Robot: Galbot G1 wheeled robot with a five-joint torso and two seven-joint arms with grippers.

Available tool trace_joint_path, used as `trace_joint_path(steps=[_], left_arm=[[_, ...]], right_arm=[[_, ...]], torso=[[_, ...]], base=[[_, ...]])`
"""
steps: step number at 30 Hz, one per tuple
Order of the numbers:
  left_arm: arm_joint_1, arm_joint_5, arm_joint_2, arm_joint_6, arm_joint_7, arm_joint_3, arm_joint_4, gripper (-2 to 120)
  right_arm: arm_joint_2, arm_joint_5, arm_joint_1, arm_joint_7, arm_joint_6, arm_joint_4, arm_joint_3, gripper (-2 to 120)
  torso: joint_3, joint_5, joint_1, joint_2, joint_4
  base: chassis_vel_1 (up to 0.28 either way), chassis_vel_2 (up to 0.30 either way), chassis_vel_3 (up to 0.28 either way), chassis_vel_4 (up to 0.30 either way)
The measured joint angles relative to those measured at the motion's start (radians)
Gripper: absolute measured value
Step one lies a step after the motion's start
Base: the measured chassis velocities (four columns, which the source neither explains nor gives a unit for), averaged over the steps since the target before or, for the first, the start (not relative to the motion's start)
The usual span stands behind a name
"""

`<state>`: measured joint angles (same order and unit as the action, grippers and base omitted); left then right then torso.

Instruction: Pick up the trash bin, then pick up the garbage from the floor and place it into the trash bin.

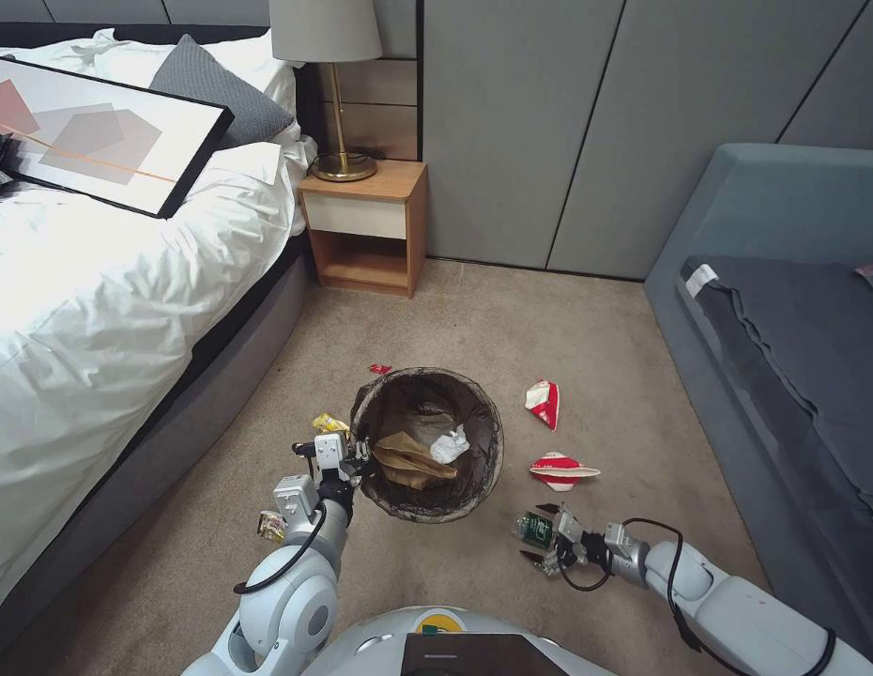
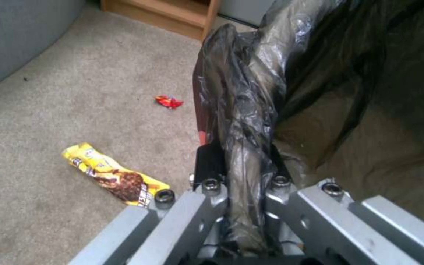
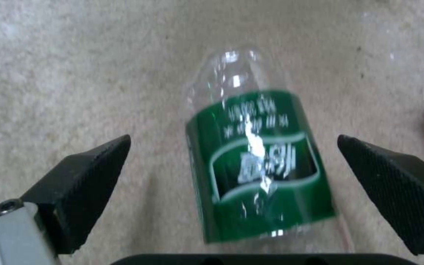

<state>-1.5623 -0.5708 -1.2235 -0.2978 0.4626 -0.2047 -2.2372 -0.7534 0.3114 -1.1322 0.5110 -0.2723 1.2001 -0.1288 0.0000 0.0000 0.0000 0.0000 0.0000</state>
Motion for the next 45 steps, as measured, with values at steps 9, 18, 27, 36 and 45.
trace_joint_path(steps=[9,18,27,36,45], left_arm=[[0.001,0.000,0.003,0.000,0.001,0.002,-0.002,2],[-0.002,0.000,0.006,0.000,0.001,0.002,-0.007,2],[-0.001,0.000,0.005,0.000,0.001,0.002,-0.008,2],[0.003,0.001,0.004,0.000,0.001,0.007,-0.005,2],[0.006,0.000,0.004,0.000,0.001,0.008,-0.005,2]], right_arm=[[-0.020,-0.024,-0.013,0.006,-0.021,-0.062,0.027,100],[-0.047,-0.036,-0.007,0.009,-0.038,-0.110,0.039,89],[-0.051,-0.040,-0.010,0.006,-0.047,-0.109,0.047,60],[-0.049,-0.048,-0.024,-0.010,-0.045,-0.090,0.066,34],[-0.040,-0.052,-0.040,-0.016,-0.046,-0.069,0.080,32]], torso=[[0.000,0.0000,0.000,0.000,-0.0001],[0.000,0.0000,0.000,0.000,-0.0001],[0.000,-0.0002,0.000,0.000,-0.0001],[0.000,0.0001,0.000,0.000,0.0002],[0.000,0.0001,0.000,0.000,-0.0002]], base=[[0.000,0.000,0.000,0.000],[0.000,0.000,0.000,0.000],[0.000,0.000,0.000,0.000],[0.000,0.000,0.000,0.000],[0.000,0.000,0.000,0.000]])
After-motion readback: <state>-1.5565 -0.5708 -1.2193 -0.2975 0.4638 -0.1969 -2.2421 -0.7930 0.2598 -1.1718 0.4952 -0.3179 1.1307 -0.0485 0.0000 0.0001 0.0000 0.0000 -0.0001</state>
